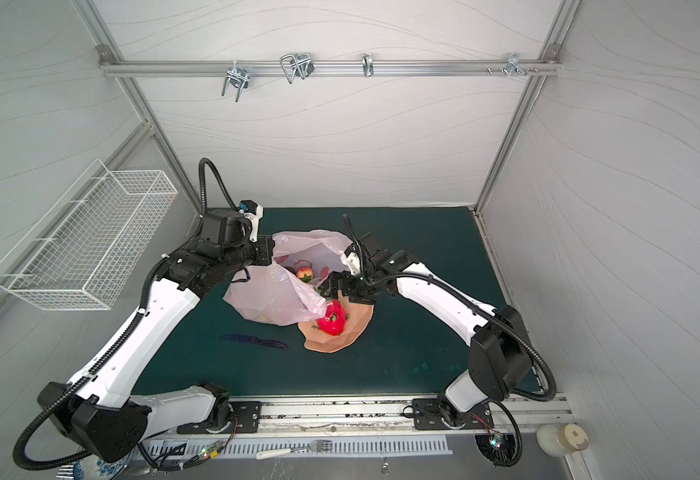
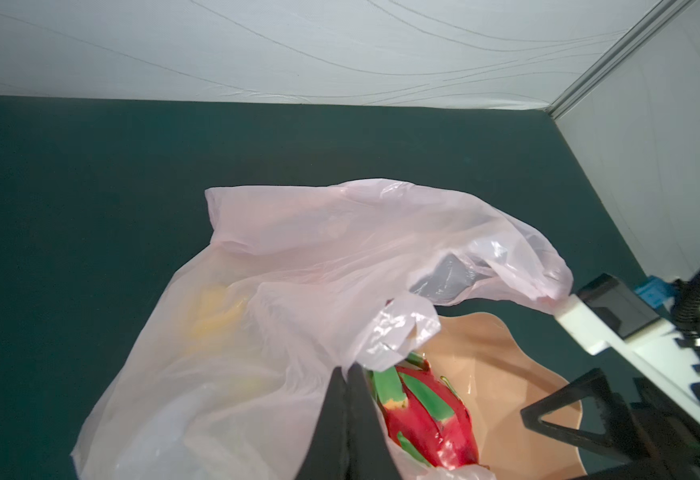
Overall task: Place the fruits into the plastic bag
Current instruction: 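Withdraw the open right gripper from the bag toward the bowl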
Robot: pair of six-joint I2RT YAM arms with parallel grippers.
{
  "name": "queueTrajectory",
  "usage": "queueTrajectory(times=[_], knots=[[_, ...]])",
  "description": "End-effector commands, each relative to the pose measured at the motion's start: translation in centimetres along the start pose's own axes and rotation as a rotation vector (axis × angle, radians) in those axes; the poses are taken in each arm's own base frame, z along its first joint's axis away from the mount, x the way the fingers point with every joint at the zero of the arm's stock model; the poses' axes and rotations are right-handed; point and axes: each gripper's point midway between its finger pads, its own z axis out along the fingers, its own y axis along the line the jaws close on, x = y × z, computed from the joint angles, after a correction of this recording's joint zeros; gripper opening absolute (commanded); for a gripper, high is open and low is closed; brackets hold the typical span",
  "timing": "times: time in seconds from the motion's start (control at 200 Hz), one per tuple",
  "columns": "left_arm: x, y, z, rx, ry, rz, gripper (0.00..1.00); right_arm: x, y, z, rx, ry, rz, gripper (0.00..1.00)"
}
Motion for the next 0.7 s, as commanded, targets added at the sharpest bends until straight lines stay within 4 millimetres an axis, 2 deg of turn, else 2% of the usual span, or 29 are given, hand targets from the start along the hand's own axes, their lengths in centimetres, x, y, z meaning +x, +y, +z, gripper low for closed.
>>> queueTrajectory(times=[0.0, 0.12, 0.22, 0.35, 0.485, 0.695], knots=[[-2.1, 1.1, -1.0, -0.06, -0.052, 0.012, 0.0, 1.0, -1.2, -0.5, 0.051, 0.012, -0.09, 0.99], [-2.5, 1.9, -1.1, -0.104, -0.057, 0.0, 0.0, 1.5, -1.7, 0.1, 0.063, 0.032, -0.16, 0.99], [-2.9, 2.1, -1.4, -0.123, -0.064, -0.013, 0.0, 1.8, -1.2, 1.0, 0.077, 0.057, -0.249, 0.99], [-3.2, 2.4, -1.7, -0.138, -0.074, -0.027, 0.0, 2.5, -0.9, 3.1, 0.138, 0.106, -0.367, 0.99], [-3.3, 2.9, -2.2, -0.173, -0.078, -0.023, 0.0, 2.9, -1.9, 5.0, 0.228, 0.121, -0.434, 0.99], [-3.3, 2.9, -2.7, -0.169, -0.086, -0.027, 0.0, 2.7, -3.3, 6.9, 0.384, 0.113, -0.543, 0.99]])
